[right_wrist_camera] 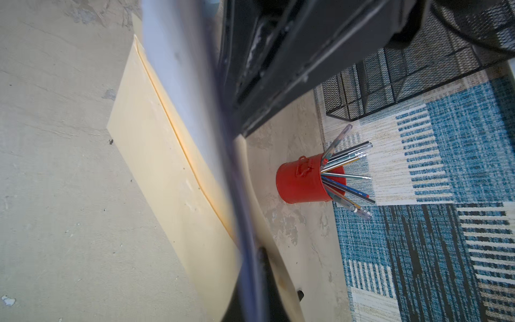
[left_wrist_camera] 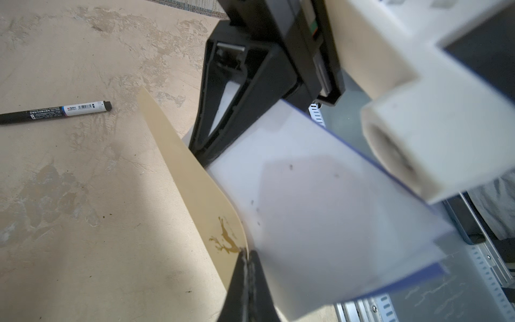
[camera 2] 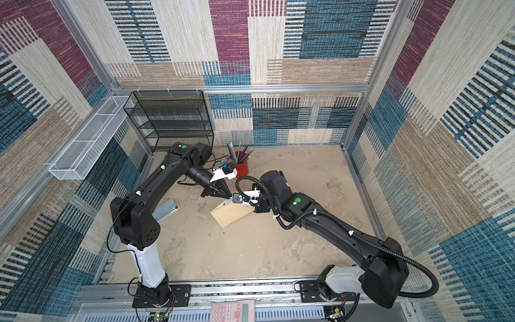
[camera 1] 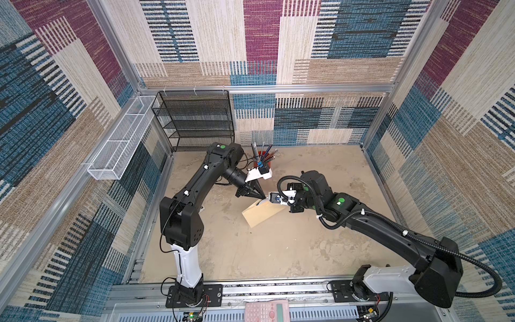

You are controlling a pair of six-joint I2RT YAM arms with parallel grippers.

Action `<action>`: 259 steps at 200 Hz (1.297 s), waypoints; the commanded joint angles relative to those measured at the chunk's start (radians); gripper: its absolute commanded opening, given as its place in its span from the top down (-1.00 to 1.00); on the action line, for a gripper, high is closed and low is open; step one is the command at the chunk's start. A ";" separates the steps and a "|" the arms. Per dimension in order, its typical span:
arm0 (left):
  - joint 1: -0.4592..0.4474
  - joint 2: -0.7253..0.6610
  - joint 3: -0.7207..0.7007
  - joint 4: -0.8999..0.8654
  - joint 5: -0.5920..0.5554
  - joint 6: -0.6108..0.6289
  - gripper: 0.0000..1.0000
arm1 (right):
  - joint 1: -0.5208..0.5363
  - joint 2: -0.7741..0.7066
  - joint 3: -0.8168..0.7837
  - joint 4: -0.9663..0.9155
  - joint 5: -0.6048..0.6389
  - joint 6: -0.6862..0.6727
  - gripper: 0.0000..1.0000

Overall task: Fold the letter paper in half and place it into the envelope
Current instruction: Place the letter paper in the envelope.

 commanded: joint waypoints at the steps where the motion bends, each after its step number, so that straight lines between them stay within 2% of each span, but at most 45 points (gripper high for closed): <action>1: 0.000 0.015 0.031 -0.069 0.014 0.047 1.00 | 0.005 0.005 -0.002 -0.004 0.036 -0.005 1.00; 48: -0.002 0.081 0.107 -0.178 0.021 0.107 1.00 | 0.016 0.018 -0.008 -0.008 0.051 -0.003 1.00; 96: -0.001 0.073 0.108 -0.180 0.013 0.107 1.00 | 0.021 0.030 -0.002 -0.018 0.064 0.002 1.00; 129: -0.004 0.077 0.109 -0.179 0.012 0.101 1.00 | 0.061 0.083 0.019 -0.043 0.095 0.005 1.00; 218: -0.011 0.071 0.106 -0.180 0.006 0.092 1.00 | 0.080 0.138 0.063 -0.112 0.086 0.081 1.00; 243: -0.013 0.071 0.103 -0.179 -0.003 0.088 1.00 | 0.091 0.159 0.095 -0.142 0.098 0.129 0.72; 259: -0.012 0.073 0.102 -0.179 -0.002 0.088 1.00 | 0.092 0.158 0.111 -0.148 0.082 0.146 0.64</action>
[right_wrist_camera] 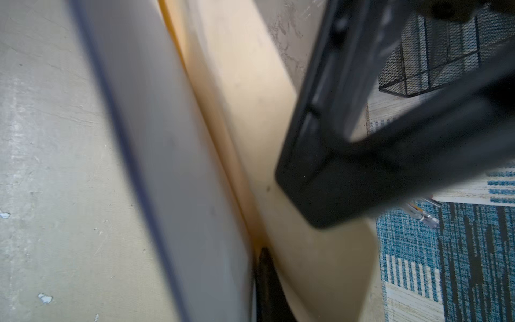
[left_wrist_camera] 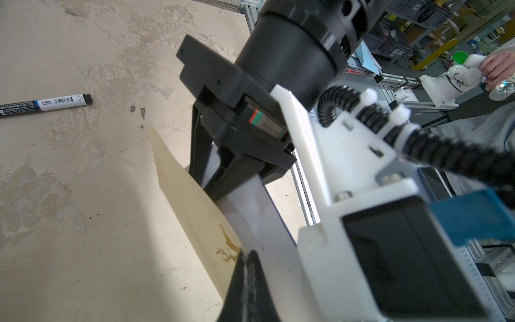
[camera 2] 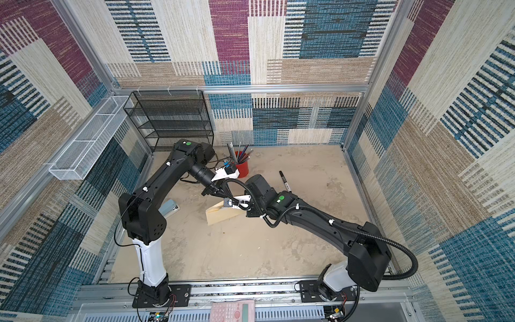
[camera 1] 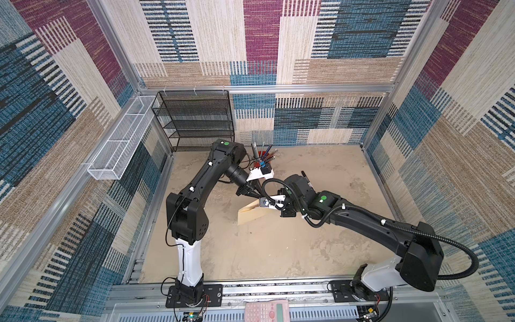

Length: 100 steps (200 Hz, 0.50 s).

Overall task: Fold the letter paper in half and place it into the envelope
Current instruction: Place the letter paper in the envelope.

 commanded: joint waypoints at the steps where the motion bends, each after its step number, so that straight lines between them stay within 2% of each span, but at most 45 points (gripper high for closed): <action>1: 0.000 -0.006 0.000 -0.048 0.021 0.010 1.00 | 0.005 0.002 0.023 -0.032 -0.012 0.055 0.64; 28: -0.001 -0.005 -0.004 -0.049 0.019 0.010 1.00 | 0.005 -0.015 0.029 -0.030 -0.021 0.068 0.57; 100: -0.003 0.009 -0.001 -0.048 0.016 0.001 1.00 | 0.005 -0.071 0.009 -0.001 -0.043 0.137 0.57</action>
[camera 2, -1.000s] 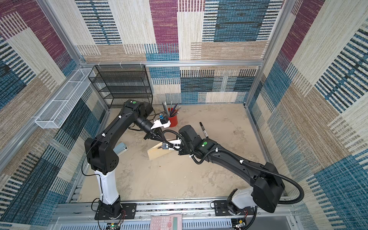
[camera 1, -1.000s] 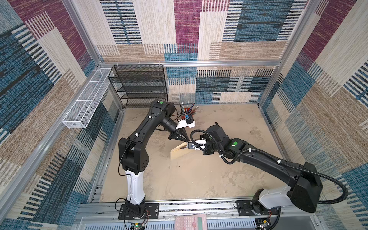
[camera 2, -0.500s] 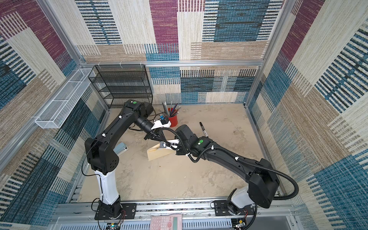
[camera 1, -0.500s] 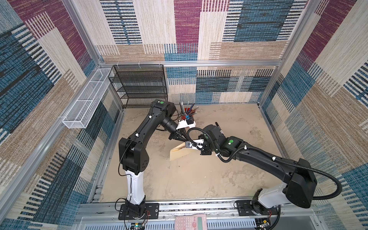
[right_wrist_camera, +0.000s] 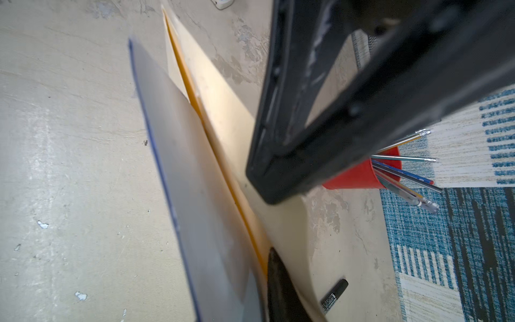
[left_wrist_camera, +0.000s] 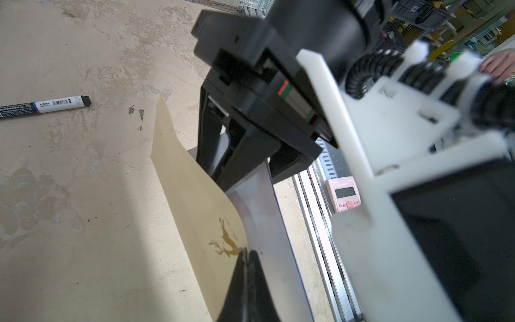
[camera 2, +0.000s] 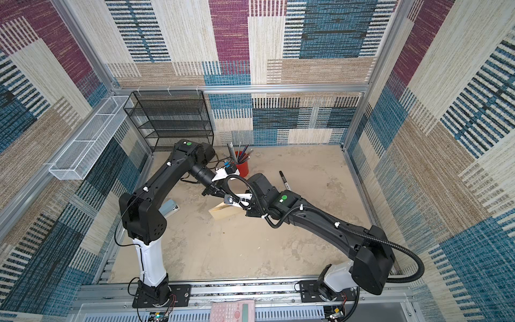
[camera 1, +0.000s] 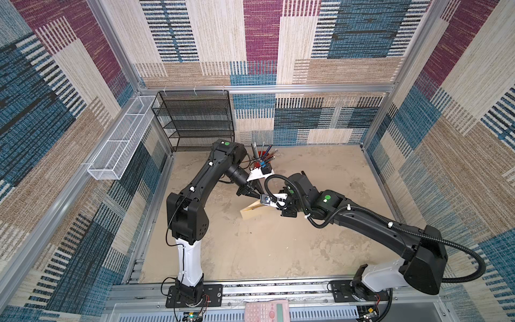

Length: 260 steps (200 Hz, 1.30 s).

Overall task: Fold the letter paper in half and place it into the envelope
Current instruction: Place the letter paper in the envelope.

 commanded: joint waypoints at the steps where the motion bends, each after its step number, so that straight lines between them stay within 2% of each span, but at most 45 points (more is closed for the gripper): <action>1: -0.001 0.003 -0.001 -0.048 0.011 0.001 1.00 | 0.001 -0.023 -0.008 0.035 -0.025 0.041 0.57; 40: -0.003 0.005 0.000 -0.048 0.005 -0.004 1.00 | 0.001 -0.058 -0.019 0.043 -0.041 0.057 0.64; 61: -0.003 0.004 0.002 -0.048 0.011 -0.004 1.00 | 0.002 -0.059 -0.027 0.038 -0.040 0.060 1.00; 169: -0.005 -0.013 0.007 -0.048 0.026 0.009 1.00 | 0.002 0.010 -0.067 0.050 -0.005 0.089 1.00; 182: -0.006 -0.013 0.002 -0.048 0.023 0.009 1.00 | 0.001 0.001 -0.057 0.056 0.000 0.103 0.86; 199: -0.004 -0.010 -0.006 -0.048 0.016 0.006 1.00 | 0.001 -0.020 -0.039 0.058 -0.007 0.118 0.52; 215: -0.005 -0.007 -0.004 -0.048 0.014 0.004 1.00 | 0.001 -0.043 -0.030 0.064 -0.019 0.126 0.46; 225: -0.005 -0.006 -0.003 -0.048 0.016 0.003 1.00 | 0.001 -0.054 -0.031 0.066 -0.025 0.130 0.50; 240: -0.005 -0.005 -0.004 -0.048 0.018 0.005 1.00 | 0.001 -0.058 -0.033 0.064 -0.027 0.137 0.68; 260: -0.005 -0.005 -0.005 -0.049 0.016 0.004 1.00 | 0.001 -0.058 -0.040 0.068 -0.029 0.149 0.84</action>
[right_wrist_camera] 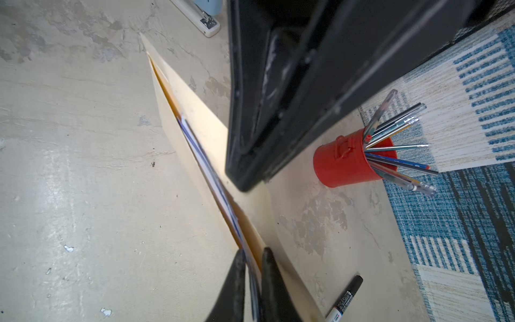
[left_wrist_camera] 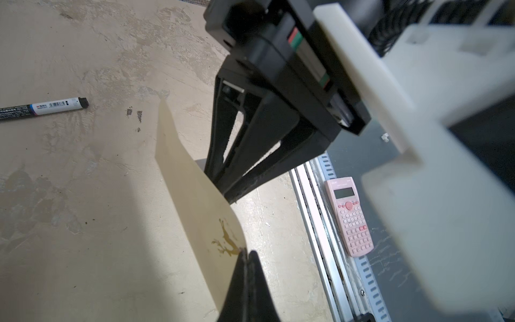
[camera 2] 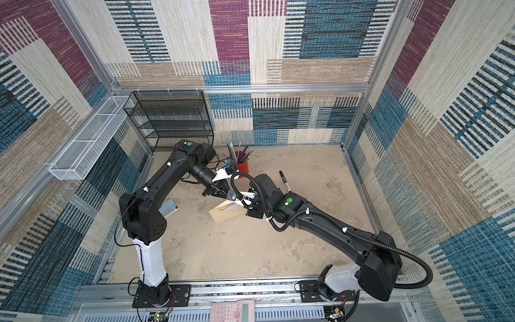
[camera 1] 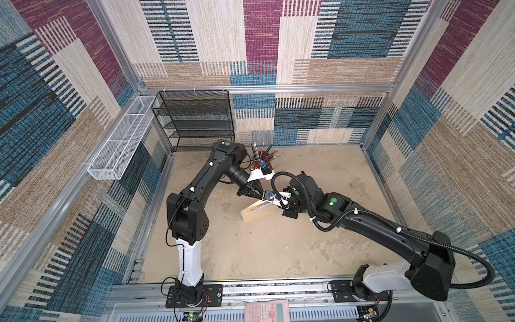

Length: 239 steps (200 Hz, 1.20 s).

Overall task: Fold the letter paper in half and place it into the envelope
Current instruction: Place the letter paper in the envelope.

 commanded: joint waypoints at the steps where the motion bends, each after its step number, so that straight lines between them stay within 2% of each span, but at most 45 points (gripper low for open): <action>1: 0.000 0.001 -0.002 -0.049 0.012 0.004 1.00 | 0.002 -0.005 -0.004 0.032 -0.013 0.027 0.85; 23: 0.001 0.003 0.000 -0.048 0.018 0.010 1.00 | 0.002 0.001 -0.016 0.032 -0.013 0.033 1.00; 99: -0.001 0.007 0.002 -0.049 0.019 0.008 1.00 | 0.002 0.013 -0.058 0.048 -0.014 0.042 1.00; 161: 0.000 0.006 0.003 -0.049 0.015 0.006 1.00 | 0.001 0.008 -0.108 0.048 -0.014 0.106 1.00; 201: -0.002 0.013 0.003 -0.049 0.013 0.003 1.00 | 0.001 -0.025 -0.093 0.053 -0.011 0.126 0.56; 215: -0.001 0.012 0.001 -0.048 0.013 0.002 1.00 | 0.001 -0.042 -0.087 0.060 -0.015 0.127 0.57; 239: -0.003 0.015 0.001 -0.048 0.011 -0.001 1.00 | 0.001 -0.050 -0.084 0.061 -0.020 0.129 0.75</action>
